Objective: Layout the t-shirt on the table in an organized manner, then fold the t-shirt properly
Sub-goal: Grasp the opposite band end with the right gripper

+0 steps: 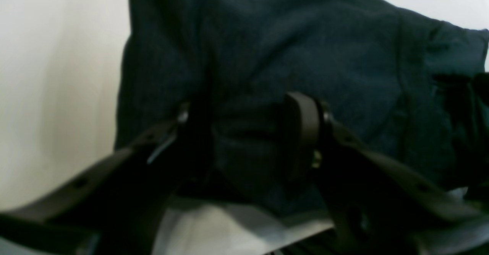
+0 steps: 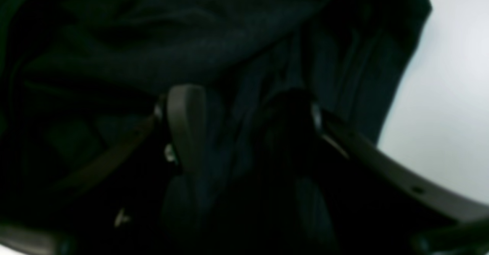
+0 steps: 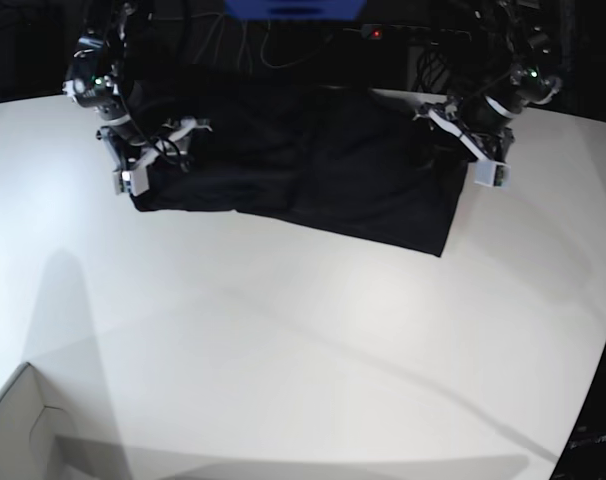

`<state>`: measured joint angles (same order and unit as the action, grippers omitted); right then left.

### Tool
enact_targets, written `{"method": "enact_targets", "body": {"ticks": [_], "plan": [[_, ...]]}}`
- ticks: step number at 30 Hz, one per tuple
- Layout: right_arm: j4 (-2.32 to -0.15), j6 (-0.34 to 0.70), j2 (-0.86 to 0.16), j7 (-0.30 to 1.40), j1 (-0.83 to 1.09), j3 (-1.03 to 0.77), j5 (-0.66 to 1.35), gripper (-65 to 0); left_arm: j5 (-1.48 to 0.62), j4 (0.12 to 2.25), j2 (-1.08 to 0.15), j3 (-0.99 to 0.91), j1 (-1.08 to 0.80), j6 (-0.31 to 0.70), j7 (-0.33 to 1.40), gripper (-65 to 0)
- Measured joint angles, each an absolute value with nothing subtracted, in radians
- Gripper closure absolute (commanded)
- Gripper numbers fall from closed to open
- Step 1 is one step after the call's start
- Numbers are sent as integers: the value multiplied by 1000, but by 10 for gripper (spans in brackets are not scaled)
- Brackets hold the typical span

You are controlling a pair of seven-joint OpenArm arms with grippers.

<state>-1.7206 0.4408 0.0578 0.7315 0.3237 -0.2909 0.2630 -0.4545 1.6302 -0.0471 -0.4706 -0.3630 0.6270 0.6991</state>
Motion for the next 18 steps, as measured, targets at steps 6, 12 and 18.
{"method": "enact_targets", "body": {"ticks": [6,12,18], "plan": [[-1633,449,10,717,242,-297,275,-339,-450,1625,-50,-489,-365,625,699,-300],[-1555,452,-31,703,165,-297,286,-339,-448,1626,-5,-501,-365,621,698,-300],[-1490,452,-56,701,94,-290,285,-339,-447,1627,25,-504,-360,621,699,-300]]}}
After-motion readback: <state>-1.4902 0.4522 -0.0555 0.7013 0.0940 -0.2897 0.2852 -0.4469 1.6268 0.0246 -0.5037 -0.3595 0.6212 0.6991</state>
